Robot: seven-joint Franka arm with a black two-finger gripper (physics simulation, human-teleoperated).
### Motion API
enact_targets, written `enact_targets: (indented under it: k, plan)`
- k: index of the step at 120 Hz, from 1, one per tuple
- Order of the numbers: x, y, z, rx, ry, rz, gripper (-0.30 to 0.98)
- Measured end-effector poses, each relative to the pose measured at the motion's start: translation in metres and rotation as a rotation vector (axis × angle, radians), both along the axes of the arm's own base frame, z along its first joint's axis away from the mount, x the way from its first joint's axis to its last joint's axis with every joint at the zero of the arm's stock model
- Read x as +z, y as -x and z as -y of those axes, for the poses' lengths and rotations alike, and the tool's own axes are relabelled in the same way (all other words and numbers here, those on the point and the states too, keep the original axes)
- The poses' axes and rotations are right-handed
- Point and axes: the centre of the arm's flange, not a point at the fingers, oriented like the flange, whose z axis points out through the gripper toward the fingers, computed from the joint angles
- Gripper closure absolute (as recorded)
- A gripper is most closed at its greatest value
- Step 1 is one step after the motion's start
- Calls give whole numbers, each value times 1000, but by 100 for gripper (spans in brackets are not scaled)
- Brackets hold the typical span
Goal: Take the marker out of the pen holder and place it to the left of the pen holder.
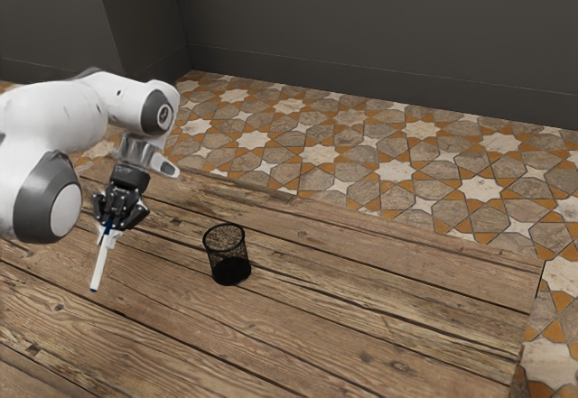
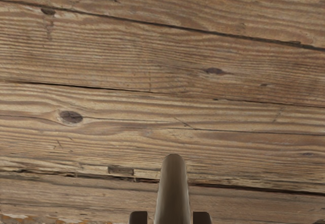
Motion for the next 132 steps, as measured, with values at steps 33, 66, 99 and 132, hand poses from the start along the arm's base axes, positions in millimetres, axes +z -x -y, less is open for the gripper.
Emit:
enact_targets:
  k: [33,66,99,132]
  plan:
    - [-41,-9,2,-5,-20,-48,75]
    - [-57,-7,3,7,-23,-72,46]
    - [167,18,64,-90,38,279,13]
    - [364,91,120,-189,67,711,4]
